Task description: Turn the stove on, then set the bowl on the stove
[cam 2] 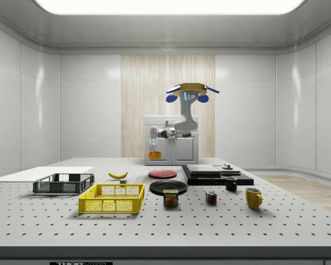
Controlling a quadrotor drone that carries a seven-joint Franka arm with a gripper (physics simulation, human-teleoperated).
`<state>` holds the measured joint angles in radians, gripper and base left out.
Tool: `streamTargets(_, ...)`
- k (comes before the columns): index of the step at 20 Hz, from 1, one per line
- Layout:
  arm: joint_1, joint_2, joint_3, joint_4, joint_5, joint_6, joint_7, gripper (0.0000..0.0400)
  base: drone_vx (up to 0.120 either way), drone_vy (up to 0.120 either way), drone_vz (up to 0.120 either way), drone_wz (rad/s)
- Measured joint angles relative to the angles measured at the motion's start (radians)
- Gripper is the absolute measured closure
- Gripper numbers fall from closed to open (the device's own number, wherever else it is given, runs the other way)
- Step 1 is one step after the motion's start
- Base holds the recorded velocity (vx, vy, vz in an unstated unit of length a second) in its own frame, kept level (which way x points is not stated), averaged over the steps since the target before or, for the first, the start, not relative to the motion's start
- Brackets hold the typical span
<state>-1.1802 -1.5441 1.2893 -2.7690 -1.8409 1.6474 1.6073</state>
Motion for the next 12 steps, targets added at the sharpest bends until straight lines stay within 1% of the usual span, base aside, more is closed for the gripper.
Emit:
streamTargets(3,0.000,-0.002,0.000,0.000,0.001,0.001,0.000,0.0300,-0.120,0.000,0.000,0.000)
streamTargets(5,-0.001,-0.002,0.000,0.000,0.001,0.002,0.001,0.0300,-0.120,-0.100,0.000,0.000)
streamTargets(12,-0.002,-0.006,0.000,0.000,0.002,0.005,0.001,0.0300,-0.120,0.000,0.000,0.000)
